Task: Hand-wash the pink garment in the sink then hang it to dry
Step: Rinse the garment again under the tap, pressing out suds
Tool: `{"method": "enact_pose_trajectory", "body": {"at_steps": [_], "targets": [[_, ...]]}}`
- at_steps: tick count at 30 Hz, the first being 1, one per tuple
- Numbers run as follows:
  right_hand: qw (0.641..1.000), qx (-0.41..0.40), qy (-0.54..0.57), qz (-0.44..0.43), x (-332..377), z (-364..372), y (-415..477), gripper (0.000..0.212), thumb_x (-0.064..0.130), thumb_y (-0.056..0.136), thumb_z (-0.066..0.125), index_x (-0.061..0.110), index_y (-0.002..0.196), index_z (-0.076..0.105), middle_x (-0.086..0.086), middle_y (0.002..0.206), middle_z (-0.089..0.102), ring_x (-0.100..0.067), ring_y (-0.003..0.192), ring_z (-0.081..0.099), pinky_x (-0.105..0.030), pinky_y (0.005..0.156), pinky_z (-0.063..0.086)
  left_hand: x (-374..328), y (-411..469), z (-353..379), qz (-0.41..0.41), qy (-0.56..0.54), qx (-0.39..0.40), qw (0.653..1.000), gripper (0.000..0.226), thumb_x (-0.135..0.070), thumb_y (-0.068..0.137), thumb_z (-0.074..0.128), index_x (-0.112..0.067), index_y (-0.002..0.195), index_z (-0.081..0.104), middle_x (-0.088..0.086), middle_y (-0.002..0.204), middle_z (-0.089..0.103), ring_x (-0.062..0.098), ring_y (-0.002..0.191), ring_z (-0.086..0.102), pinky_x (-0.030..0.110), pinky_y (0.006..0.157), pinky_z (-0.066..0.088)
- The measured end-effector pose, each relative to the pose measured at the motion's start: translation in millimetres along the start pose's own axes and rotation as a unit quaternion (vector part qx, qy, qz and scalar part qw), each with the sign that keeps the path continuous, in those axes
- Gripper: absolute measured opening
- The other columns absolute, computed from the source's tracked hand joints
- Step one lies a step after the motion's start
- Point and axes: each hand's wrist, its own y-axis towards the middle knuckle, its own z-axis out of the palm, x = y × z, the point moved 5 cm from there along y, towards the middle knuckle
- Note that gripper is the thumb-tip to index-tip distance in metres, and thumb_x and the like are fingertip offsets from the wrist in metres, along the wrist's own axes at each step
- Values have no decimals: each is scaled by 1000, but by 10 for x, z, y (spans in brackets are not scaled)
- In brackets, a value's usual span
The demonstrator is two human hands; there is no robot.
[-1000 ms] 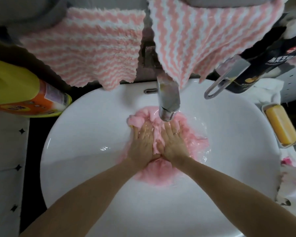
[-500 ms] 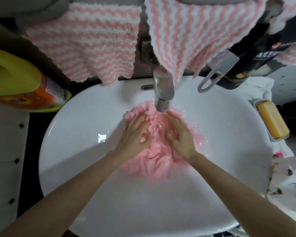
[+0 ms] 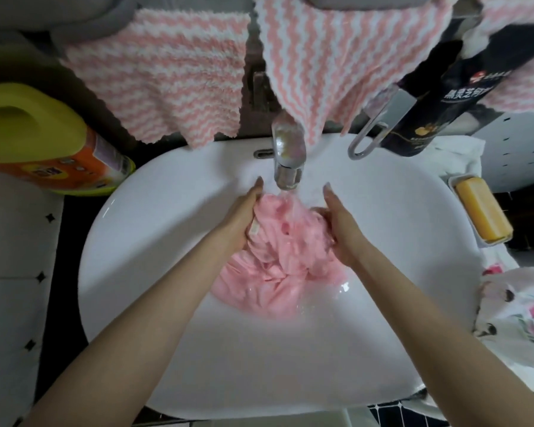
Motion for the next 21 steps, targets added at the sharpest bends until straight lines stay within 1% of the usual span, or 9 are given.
{"method": "enact_pose_trajectory", "body": {"at_steps": [3,5,7,8,10,12,15,18,21], "targets": [[952,-74,-296,-36,-113,-109,-198,55,59,91,45,16,58,49,5,47,46,-19,56,50,-25,49,32,97,-133,-198,75,243,-38,966,45,-53,67,62,-22,99,65,4,103,67,24,102,62,37,95,48],[854,-127,-493,-105,-229,-148,-275,50,67,85,47,19,78,61,0,74,60,-25,82,56,-29,64,40,233,-274,-346,109,501,-50,857,83,-65,59,65,-29,131,42,0,130,47,19,123,45,37,101,40],[851,-114,-484,-167,-361,-50,-304,74,82,71,40,32,124,55,-5,127,51,-27,120,45,-41,98,39,415,-346,-380,126,585,-32,801,119,-66,56,72,-30,149,7,1,154,7,19,143,5,42,114,19],[867,-93,-453,-187,-425,23,-297,83,85,67,33,42,137,41,-4,147,33,-25,136,29,-50,112,25,522,-352,-334,128,591,-17,797,127,-65,57,74,-30,150,-6,-1,156,-13,20,144,-13,45,116,8],[853,-64,-469,-223,-562,229,-262,79,84,71,21,54,144,16,5,160,-1,-19,146,-1,-55,116,-2,781,-321,-179,152,627,-10,764,131,-81,56,59,-31,146,-22,6,152,-31,25,141,-28,51,117,-3],[815,-75,-519,-246,-714,368,-220,68,79,80,17,57,143,8,10,160,-8,-20,146,-3,-55,114,-4,964,-288,-77,222,655,-77,718,120,-87,58,39,-26,149,-10,16,157,-6,31,145,-4,51,116,11],[758,-121,-571,-290,-864,404,-151,54,66,90,18,49,139,29,2,156,26,-38,128,41,-61,105,29,1057,-299,-23,353,588,-211,696,71,-53,77,45,-12,135,39,15,135,48,32,119,45,41,101,33],[700,-199,-572,-379,-776,431,-29,43,55,94,24,29,120,47,-10,125,61,-39,86,63,-52,78,50,952,-236,65,418,567,-292,647,39,-35,84,43,-11,114,48,12,106,58,30,92,52,39,81,39],[682,-245,-547,-419,-680,442,168,37,45,85,41,19,99,63,-13,103,68,-33,67,63,-39,65,51,798,-87,54,445,557,-315,627,18,-25,85,44,-13,98,47,9,85,58,26,76,48,36,65,35]]}}
